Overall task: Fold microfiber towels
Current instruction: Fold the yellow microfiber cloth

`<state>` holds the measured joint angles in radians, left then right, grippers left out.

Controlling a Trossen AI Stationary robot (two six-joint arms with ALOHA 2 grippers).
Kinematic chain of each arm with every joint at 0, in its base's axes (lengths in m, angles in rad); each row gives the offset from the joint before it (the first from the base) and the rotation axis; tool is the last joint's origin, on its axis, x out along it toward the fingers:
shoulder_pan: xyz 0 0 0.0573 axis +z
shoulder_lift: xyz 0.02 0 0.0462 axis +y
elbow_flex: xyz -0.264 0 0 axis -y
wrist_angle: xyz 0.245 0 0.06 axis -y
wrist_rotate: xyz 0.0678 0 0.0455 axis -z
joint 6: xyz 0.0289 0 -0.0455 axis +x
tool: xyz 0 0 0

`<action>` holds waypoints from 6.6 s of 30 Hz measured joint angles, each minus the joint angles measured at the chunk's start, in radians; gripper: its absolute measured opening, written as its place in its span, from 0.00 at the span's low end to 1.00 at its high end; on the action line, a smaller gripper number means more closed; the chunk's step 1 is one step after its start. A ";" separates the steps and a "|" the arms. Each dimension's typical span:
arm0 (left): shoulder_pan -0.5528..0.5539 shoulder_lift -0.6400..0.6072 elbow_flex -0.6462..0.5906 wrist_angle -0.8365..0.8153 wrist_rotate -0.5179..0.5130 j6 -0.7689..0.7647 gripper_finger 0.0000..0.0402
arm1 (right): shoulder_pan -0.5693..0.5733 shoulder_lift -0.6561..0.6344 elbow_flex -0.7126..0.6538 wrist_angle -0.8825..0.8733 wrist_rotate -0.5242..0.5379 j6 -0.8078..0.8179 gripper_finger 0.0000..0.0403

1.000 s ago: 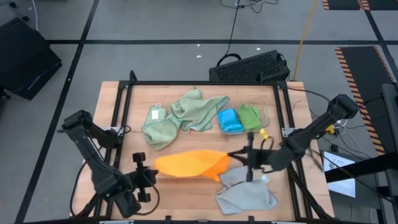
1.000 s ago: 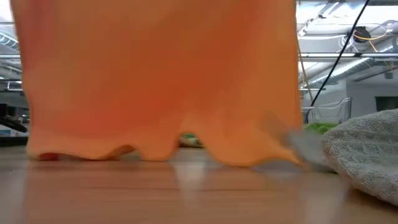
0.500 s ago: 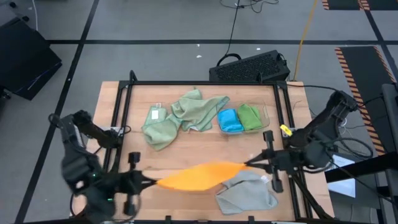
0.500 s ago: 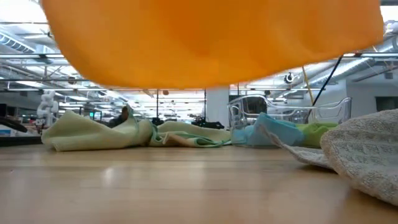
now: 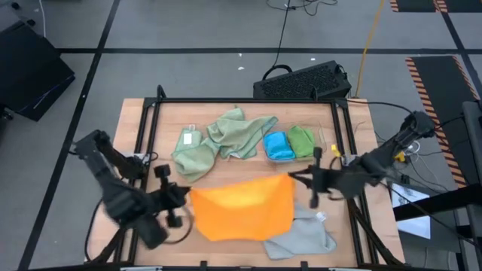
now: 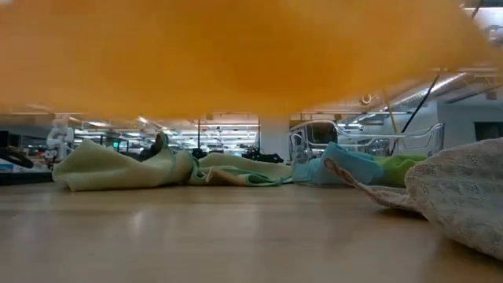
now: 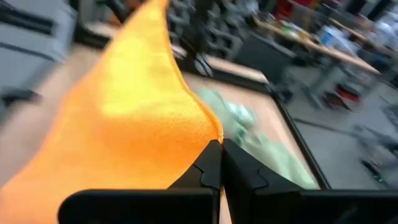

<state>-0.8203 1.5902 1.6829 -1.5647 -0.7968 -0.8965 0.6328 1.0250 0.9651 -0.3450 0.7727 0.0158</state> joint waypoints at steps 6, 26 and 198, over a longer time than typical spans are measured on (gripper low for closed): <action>0.120 -0.002 -0.217 -0.008 0.095 -0.067 0.01 | -0.160 -0.031 -0.237 0.189 -0.021 -0.030 0.00; -0.142 -0.003 0.080 0.367 0.173 0.253 0.01 | 0.033 0.070 -0.001 0.333 -0.250 0.053 0.00; 0.477 0.706 -0.136 1.552 0.530 0.897 0.03 | -0.232 0.295 -0.541 0.450 -0.515 0.246 0.40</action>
<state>-0.3432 2.2959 1.5465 -0.0128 -0.2665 0.0007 0.4011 1.3201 0.4244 0.1054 0.2581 0.2621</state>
